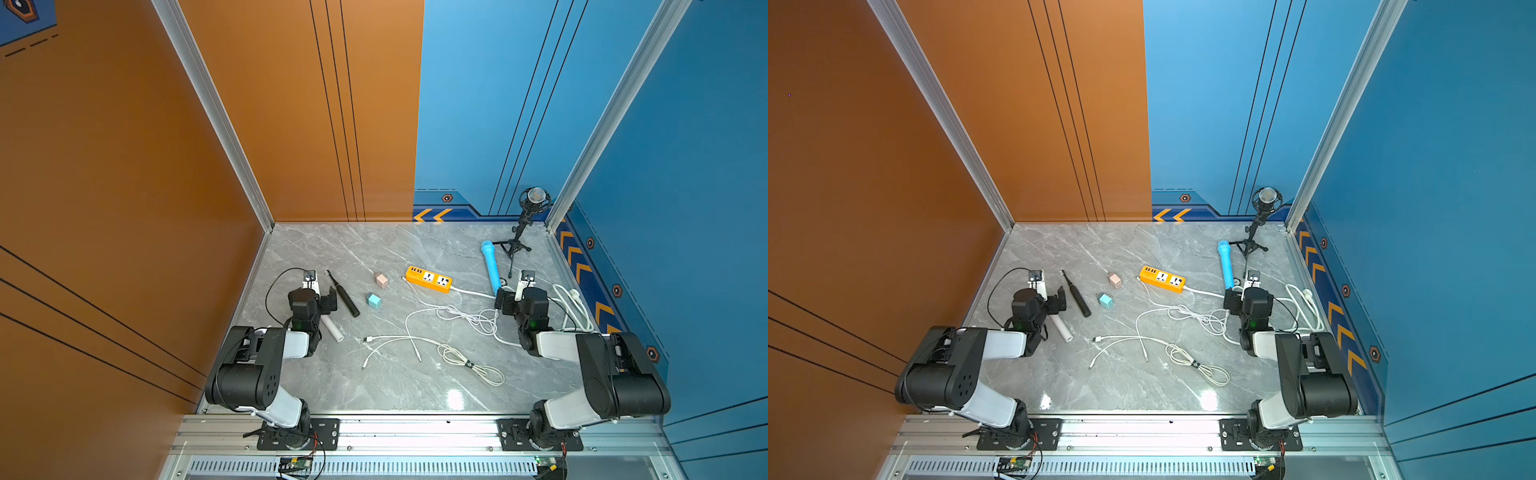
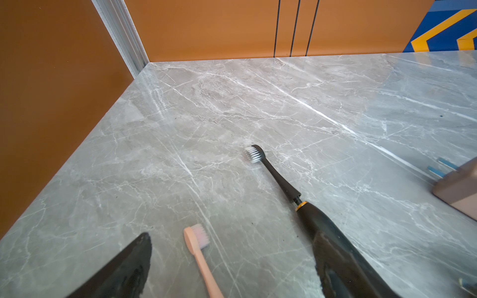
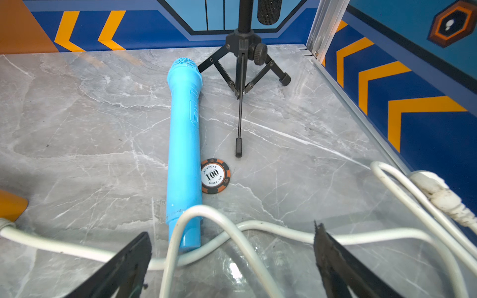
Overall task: Charge the electric toothbrush
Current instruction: Pick up the charging cable from the center of the board.
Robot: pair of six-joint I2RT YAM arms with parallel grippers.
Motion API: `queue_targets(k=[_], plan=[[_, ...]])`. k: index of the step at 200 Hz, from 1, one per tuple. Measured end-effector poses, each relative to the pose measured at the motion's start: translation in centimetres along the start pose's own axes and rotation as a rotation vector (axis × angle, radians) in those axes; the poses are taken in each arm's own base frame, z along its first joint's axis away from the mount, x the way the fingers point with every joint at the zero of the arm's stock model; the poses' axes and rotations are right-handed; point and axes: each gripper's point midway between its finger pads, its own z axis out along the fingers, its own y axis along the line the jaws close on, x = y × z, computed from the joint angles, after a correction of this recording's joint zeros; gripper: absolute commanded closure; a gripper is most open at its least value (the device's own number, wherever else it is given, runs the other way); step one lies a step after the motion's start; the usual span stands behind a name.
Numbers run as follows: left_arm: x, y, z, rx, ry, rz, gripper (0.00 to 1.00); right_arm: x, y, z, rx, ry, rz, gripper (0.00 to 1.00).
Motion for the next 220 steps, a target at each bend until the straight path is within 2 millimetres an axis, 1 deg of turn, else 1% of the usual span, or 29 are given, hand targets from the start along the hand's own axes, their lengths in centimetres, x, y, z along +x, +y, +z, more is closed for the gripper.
queue_targets(k=[4,9,21,32,38,45,52,58,63,66,72,73,78,82,92,101,107,108,115,124,132,139,146,156,172,182,195,205,220], plan=[[0.0,0.0,0.0,-0.001,0.000,-0.001,0.02,-0.5,-0.1,-0.1,0.008,0.012,0.005,0.00],[0.0,0.0,0.0,0.001,0.000,-0.001,0.02,-1.8,0.0,-0.4,0.014,0.015,0.026,0.00],[0.0,0.0,0.0,0.007,0.000,-0.001,0.02,-6.1,0.3,-1.5,0.005,-0.028,0.086,0.01],[-0.1,-0.2,0.0,0.016,-0.003,0.002,0.02,-10.4,0.8,-3.4,-0.028,-0.103,0.149,0.01],[-0.3,-0.2,-0.2,0.019,-0.010,0.003,0.02,-12.0,1.2,-4.4,-0.055,-0.133,0.173,0.01],[-0.8,-0.3,-0.6,0.026,-0.020,0.007,0.02,-13.7,2.3,-5.9,-0.108,-0.163,0.194,0.01],[-1.4,-0.5,-1.2,0.033,-0.032,0.012,0.02,-14.5,3.6,-7.0,-0.158,-0.168,0.198,0.02],[-2.1,-0.7,-1.9,0.040,-0.044,0.020,0.02,-15.0,5.4,-7.9,-0.220,-0.160,0.187,0.02],[-3.0,-1.0,-2.6,0.052,-0.060,0.024,0.02,-15.0,6.7,-8.4,-0.262,-0.146,0.173,0.02],[-3.6,-1.2,-3.0,0.059,-0.075,0.025,0.02,-15.0,8.0,-8.9,-0.304,-0.132,0.159,0.02],[-4.8,-1.8,-3.9,0.077,-0.097,0.028,0.02,-14.8,9.8,-9.5,-0.356,-0.107,0.137,0.03],[-5.1,-2.0,-4.2,0.084,-0.105,0.027,0.02,-14.6,10.5,-9.6,-0.375,-0.097,0.129,0.03],[-6.2,-2.6,-5.0,0.104,-0.123,0.028,0.02,-14.2,12.1,-10.1,-0.422,-0.072,0.106,0.03],[-7.0,-3.1,-5.6,0.124,-0.133,0.026,0.02,-13.6,13.9,-10.7,-0.478,-0.044,0.081,0.03],[-9.0,-4.7,-7.1,0.176,-0.154,0.026,0.02,-12.2,17.3,-12.1,-0.582,0.010,0.029,0.05],[-10.7,-6.9,-8.6,0.238,-0.157,0.033,0.02,-10.4,20.6,-13.6,-0.692,0.063,-0.039,0.06],[-11.7,-8.7,-9.7,0.284,-0.154,0.042,0.02,-9.2,22.1,-14.4,-0.745,0.090,-0.076,0.07],[-11.8,-8.9,-9.8,0.289,-0.152,0.043,0.02,-8.9,22.6,-14.7,-0.762,0.096,-0.090,0.07],[-12.5,-11.0,-11.1,0.347,-0.138,0.053,0.02,-7.4,24.3,-15.7,-0.819,0.125,-0.143,0.08],[-12.7,-13.3,-12.7,0.412,-0.104,0.065,0.02,-5.1,26.7,-17.2,-0.893,0.161,-0.228,0.08],[-12.5,-14.9,-14.0,0.461,-0.066,0.069,0.02,-3.0,28.5,-18.4,-0.947,0.192,-0.301,0.10],[-12.1,-15.6,-14.8,0.484,-0.029,0.069,0.02,-1.2,29.8,-19.3,-0.989,0.216,-0.357,0.13],[-11.5,-15.7,-15.3,0.492,0.006,0.063,0.02,0.7,31.0,-20.2,-1.032,0.247,-0.405,0.16],[-10.2,-15.2,-15.9,0.486,0.066,0.049,0.02,3.4,32.5,-21.4,-1.095,0.301,-0.459,0.18],[-8.2,-13.4,-16.9,0.444,0.163,0.031,0.02,6.5,34.0,-21.8,-1.139,0.375,-0.486,0.20],[-7.4,-12.2,-17.6,0.415,0.208,0.024,0.02,8.4,35.0,-21.7,-1.155,0.433,-0.483,0.23],[-7.1,-10.6,-18.5,0.379,0.248,0.009,0.02,10.1,36.3,-21.0,-1.152,0.500,-0.466,0.30],[-7.1,-9.4,-19.2,0.354,0.265,-0.003,0.02,10.9,37.2,-20.3,-1.138,0.547,-0.438,0.36],[-7.1,-7.7,-19.8,0.313,0.284,-0.020,0.02,11.5,38.8,-19.0,-1.108,0.606,-0.381,0.37]])
